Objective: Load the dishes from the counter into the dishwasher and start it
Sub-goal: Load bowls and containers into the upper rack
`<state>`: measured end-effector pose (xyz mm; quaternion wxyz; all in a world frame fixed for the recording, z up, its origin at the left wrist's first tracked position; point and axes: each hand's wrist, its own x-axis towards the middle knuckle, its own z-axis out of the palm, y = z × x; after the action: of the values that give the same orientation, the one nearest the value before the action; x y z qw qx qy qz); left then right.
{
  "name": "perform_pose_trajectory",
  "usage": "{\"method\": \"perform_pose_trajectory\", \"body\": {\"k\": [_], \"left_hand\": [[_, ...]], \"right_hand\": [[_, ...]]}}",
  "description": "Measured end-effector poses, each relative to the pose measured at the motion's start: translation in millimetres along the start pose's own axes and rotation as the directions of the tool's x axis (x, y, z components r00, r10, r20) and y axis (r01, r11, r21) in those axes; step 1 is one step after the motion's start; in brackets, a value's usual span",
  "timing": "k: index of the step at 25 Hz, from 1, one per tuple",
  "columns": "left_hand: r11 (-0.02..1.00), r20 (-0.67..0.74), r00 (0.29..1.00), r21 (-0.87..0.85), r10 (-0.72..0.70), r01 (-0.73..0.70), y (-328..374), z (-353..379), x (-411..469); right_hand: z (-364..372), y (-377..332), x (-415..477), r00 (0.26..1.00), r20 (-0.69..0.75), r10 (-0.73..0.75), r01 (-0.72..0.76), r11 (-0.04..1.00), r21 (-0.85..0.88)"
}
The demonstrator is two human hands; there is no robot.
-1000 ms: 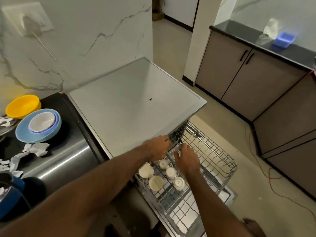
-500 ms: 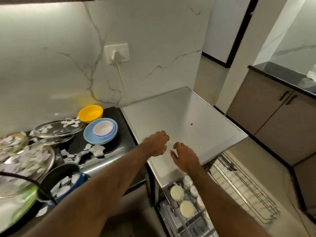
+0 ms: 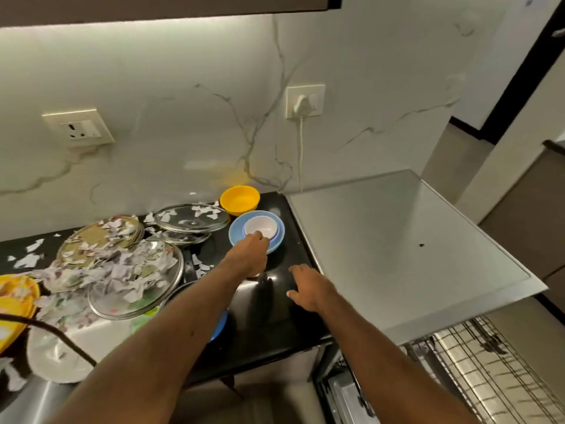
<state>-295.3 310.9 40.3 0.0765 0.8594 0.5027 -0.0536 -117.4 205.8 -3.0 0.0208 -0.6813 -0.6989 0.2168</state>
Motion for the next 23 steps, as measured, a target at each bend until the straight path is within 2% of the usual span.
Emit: {"method": "perform_pose_trajectory", "body": {"k": [7,12,18,23], "left_hand": [[0.999,0.032,0.999,-0.044,-0.017,0.019,-59,9,16],[0.997,0.053,0.997,-0.056,0.063,-0.06,-67,18,38],[0.968,0.031,0.99,0.209,0.136,-0.139,-58,21,52],[0.959,-0.004,0.991,0.252,0.137,-0.131,-61,15,52]], "right_hand": [[11,-45,45,0.988,0.117,0.096,-0.075,0.983,-0.169],[9,-51,65,0.957,0.204,0.204,-0.159,0.963,-0.217],[12,-54,70,0.947,0.215,0.24,-0.181,0.949,-0.259],[14,-51,64,0.957,0.182,0.228,-0.191,0.961,-0.199]]}}
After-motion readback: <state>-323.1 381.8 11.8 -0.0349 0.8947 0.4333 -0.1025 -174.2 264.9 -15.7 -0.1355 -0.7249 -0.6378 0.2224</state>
